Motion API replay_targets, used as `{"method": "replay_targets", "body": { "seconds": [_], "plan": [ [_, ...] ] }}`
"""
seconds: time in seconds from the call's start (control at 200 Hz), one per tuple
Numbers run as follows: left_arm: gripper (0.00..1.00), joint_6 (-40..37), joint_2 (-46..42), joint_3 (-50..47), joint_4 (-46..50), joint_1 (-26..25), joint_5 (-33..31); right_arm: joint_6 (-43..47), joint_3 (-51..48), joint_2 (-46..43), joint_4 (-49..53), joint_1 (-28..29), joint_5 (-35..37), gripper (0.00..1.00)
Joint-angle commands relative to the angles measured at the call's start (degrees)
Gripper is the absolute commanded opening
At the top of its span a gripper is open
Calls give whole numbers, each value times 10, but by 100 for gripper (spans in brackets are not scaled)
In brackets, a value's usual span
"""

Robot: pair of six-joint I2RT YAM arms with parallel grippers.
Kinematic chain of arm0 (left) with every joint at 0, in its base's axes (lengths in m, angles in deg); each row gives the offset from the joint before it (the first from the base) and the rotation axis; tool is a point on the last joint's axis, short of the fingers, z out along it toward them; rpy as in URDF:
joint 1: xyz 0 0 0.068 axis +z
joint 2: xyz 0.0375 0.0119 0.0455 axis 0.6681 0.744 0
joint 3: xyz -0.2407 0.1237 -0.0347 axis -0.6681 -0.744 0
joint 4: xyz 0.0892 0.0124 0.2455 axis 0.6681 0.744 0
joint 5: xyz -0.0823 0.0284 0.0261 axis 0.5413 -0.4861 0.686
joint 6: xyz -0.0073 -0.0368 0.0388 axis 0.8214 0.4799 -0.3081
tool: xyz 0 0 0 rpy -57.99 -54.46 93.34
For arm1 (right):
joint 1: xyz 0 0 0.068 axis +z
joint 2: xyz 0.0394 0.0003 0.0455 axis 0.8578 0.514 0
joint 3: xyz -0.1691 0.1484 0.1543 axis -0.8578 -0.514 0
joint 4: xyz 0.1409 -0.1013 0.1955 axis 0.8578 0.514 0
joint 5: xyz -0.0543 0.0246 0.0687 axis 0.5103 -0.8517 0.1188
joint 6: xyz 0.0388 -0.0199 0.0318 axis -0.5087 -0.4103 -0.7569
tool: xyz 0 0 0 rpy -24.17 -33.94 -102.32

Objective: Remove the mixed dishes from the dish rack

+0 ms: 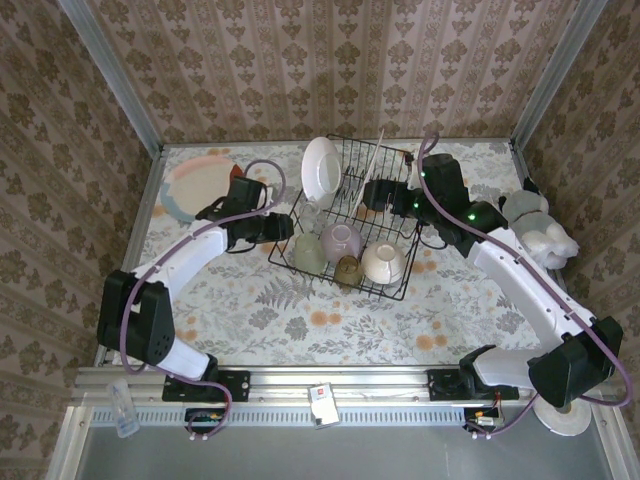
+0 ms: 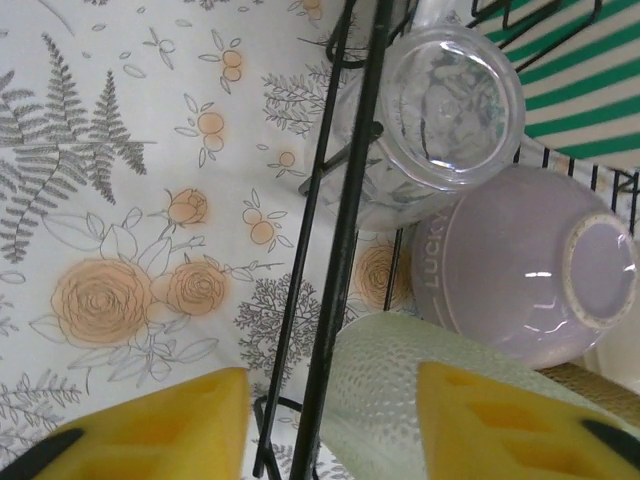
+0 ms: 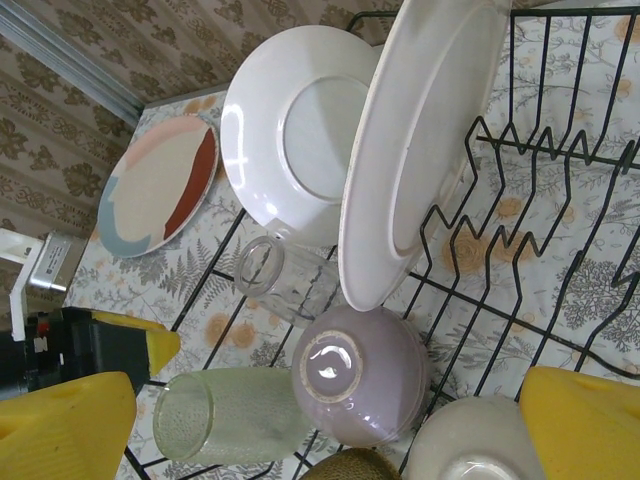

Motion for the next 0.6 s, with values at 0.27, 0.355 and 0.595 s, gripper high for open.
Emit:
{"method": "replay_targets", "body": {
  "seconds": [0.27, 0.355, 0.595],
  "plan": [
    [4, 65, 1, -15, -6, -45, -33, 27, 55, 38, 31, 1, 25, 100],
    [0, 90, -6, -26, -14, -56, -41, 39, 78, 56, 47, 0, 48, 100],
    [0, 165, -38, -60, -43, -108, -83, 69, 125, 102, 94, -3, 129, 100]
  ]
}}
